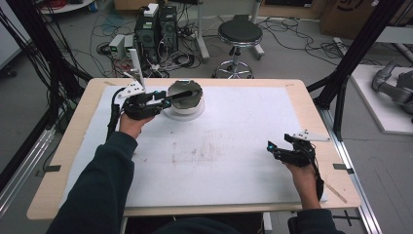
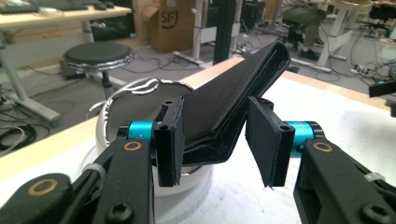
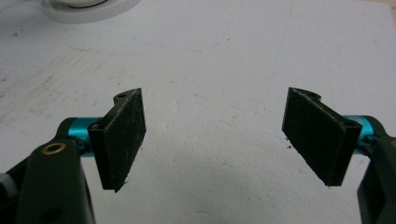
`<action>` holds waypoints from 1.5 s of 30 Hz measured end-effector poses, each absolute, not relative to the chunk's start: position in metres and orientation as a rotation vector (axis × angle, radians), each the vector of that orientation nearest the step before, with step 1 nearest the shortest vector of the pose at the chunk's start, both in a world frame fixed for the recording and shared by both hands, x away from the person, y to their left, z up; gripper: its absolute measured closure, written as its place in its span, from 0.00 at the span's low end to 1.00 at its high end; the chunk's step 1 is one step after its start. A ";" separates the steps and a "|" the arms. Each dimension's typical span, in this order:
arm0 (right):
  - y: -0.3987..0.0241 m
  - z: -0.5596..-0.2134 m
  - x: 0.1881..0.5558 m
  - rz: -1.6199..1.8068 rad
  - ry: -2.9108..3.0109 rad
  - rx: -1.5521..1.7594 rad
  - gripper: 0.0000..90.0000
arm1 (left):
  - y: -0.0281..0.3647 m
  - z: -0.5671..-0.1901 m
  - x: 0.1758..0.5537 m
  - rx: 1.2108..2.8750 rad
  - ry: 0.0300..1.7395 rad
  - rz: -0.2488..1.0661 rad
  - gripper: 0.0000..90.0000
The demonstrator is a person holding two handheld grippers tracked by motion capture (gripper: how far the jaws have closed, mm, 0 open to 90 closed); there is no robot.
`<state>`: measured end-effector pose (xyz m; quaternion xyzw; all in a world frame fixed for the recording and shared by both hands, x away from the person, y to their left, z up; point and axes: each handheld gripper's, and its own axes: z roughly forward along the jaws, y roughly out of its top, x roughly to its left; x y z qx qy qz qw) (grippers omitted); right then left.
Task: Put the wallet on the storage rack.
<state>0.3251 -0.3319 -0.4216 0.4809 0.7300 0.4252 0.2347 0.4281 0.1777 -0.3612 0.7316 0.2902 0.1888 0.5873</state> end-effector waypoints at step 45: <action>-0.331 -0.422 0.325 1.163 2.007 1.322 0.24 | 0.185 -0.350 0.424 1.781 0.505 0.494 0.99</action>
